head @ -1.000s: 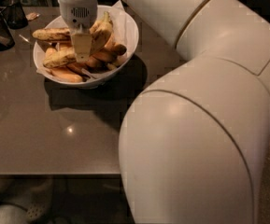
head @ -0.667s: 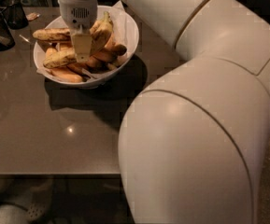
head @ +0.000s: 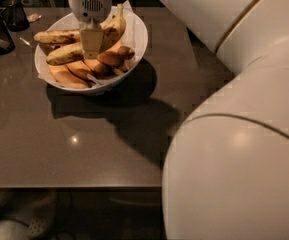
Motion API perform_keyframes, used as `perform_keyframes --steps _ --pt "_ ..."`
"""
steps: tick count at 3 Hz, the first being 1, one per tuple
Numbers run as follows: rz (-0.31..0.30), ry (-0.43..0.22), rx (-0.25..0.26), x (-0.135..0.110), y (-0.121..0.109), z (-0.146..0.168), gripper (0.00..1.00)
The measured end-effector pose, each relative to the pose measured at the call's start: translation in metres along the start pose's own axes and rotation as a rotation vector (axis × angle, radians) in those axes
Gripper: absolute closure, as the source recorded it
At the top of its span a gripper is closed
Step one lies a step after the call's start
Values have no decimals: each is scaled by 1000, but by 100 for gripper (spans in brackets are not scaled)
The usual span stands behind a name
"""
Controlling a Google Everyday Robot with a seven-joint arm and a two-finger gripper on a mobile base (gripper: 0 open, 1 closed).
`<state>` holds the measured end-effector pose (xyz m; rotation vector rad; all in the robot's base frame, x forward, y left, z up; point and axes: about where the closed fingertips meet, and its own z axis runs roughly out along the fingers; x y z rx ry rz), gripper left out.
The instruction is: Pick banana from white bowl
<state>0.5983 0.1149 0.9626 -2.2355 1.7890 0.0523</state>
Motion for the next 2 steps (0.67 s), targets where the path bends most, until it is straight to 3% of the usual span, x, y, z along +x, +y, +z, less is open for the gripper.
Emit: perform_keyframes --steps 1,2 --pt "-7 -65 85 5 24 -43 100" --pt "-19 -68 92 0 28 -52 100"
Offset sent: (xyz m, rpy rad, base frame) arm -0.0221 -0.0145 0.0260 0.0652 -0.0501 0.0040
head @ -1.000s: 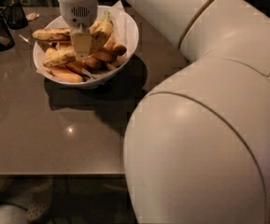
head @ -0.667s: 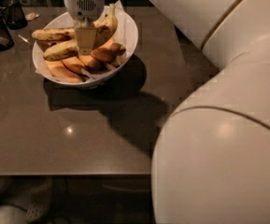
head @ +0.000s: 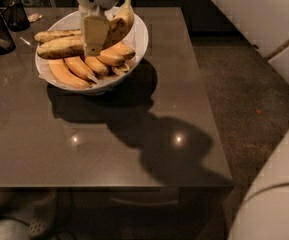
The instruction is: Pick banana from white bowl
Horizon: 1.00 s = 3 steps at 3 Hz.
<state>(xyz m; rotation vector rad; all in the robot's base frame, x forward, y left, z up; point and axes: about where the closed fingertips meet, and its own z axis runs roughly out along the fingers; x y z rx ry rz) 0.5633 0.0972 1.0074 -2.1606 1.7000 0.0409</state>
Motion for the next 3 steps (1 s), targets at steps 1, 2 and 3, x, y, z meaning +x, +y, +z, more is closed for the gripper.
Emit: perform_keyframes --steps 1,2,3 --pt "-5 -37 -33 -10 26 -13 100" --pt "23 -80 -65 -23 56 -23 100" --pt "23 -80 -65 -23 56 -23 100"
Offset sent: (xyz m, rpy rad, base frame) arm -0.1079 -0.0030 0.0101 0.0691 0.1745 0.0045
